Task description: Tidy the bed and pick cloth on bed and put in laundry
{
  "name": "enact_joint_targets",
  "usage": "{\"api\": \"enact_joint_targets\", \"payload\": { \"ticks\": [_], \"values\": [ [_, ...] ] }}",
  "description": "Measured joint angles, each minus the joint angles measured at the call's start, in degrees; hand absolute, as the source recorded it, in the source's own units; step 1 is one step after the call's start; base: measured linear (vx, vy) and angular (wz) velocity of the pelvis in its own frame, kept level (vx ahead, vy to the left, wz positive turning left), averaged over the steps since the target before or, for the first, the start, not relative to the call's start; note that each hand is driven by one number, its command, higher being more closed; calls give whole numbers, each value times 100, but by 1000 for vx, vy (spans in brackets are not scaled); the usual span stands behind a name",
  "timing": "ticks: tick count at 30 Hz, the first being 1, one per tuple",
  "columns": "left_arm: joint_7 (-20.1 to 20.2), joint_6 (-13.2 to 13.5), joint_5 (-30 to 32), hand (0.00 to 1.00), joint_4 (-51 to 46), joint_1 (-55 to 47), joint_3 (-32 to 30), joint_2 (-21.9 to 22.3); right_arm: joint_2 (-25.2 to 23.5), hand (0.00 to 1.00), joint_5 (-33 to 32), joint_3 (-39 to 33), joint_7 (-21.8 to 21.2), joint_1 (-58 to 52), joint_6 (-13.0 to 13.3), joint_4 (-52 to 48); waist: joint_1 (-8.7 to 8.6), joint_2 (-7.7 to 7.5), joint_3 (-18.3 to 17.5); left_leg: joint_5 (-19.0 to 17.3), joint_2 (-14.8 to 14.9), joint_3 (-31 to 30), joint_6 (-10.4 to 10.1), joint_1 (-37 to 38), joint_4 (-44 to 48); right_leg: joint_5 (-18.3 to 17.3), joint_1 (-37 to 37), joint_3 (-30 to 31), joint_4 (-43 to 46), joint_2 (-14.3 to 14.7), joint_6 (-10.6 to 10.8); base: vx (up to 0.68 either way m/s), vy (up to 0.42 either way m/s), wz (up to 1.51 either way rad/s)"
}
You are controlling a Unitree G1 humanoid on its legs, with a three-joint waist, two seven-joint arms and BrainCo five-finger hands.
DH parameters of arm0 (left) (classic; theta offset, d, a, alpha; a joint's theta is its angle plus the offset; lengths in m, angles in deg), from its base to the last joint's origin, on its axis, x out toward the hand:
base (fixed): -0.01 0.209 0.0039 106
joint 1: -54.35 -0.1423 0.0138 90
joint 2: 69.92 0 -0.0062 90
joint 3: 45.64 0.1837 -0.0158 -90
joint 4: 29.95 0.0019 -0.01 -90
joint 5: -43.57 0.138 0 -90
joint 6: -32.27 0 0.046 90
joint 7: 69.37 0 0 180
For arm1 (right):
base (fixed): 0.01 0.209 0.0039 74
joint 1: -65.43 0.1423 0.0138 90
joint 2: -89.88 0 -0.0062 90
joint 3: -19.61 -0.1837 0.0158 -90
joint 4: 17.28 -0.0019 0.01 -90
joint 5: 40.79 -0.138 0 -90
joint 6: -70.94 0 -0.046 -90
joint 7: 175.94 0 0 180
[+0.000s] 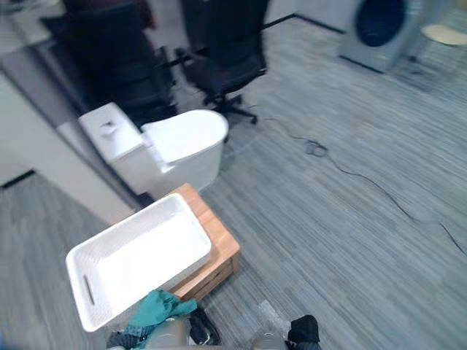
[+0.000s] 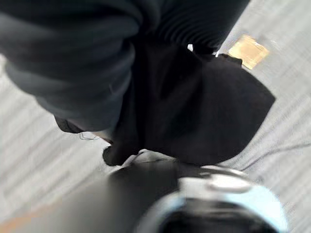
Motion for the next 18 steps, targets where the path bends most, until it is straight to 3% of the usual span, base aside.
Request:
{"api": "enact_joint_targets", "payload": {
  "ticks": [3,4,5,6,7,10,13,14,15,16,18],
  "values": [
    [9,-32,5,100,280,-36,270,-107,-25,100,-9,-162,-3,13,22,-10,-39,-6,-60,146,-402,-475,19,494,-784,-134,41,-214,1039,-376,201,220,197,113],
    [12,-47,5,100,284,-81,429,-156,-37,100,-15,-204,2,7,29,-15,-66,-26,-94,123,-496,-743,32,634,-876,-127,-138,-175,1903,-643,198,152,206,110],
    [22,-51,6,100,285,-114,578,-249,-48,100,-20,-220,0,3,30,-44,-72,-50,-109,60,-587,-997,98,693,-879,-116,-492,100,2903,-947,72,134,197,111],
    [26,-64,10,100,285,-119,658,-304,-64,100,-27,-248,2,3,34,-78,-92,-71,-127,30,-604,-1133,137,689,-839,-192,-641,292,3263,-1022,16,73,174,118],
    [39,-92,15,100,284,-111,754,-354,-94,100,-66,-255,-1,-3,53,-165,-184,-112,-148,4,-593,-1425,161,708,-777,-440,-911,693,3655,-986,93,42,132,121],
    [44,-114,22,100,280,-112,836,-376,-122,100,-196,-252,-22,-18,89,-181,-221,-92,-140,-14,-502,-1971,101,788,-702,-832,-1250,1805,3253,-500,228,-7,29,103],
    [54,-113,91,100,278,-133,855,-396,-173,100,-301,-256,-39,-110,87,-166,-211,-157,-176,-30,-607,-2575,-81,763,-629,-770,-1265,2963,2231,-150,240,-190,-20,114],
    [64,-112,124,100,277,-173,838,-448,-228,100,-315,-258,-45,-139,90,-163,-224,-273,-226,-36,-722,-2793,-195,729,-676,-484,-1251,3360,1977,-69,223,-127,-136,98],
    [75,-120,126,100,290,-183,799,-437,-268,100,-370,-284,-62,-169,92,-149,-224,-357,-264,-3,-734,-2889,-268,769,-760,-607,-1136,3462,1887,-99,289,-80,-161,76],
    [81,-117,127,100,286,-206,777,-401,-263,100,-418,-323,-78,-189,89,-139,-192,-344,-268,15,-677,-2891,-296,780,-835,-626,-1069,3483,1737,-57,274,-26,-200,41],
    [135,-119,134,100,283,-276,471,-281,-229,100,-462,-434,-77,-181,94,-136,-126,-223,-292,185,-463,-2503,-525,771,-1030,-688,-775,3240,900,46,190,-21,-237,7]
  ]
}}
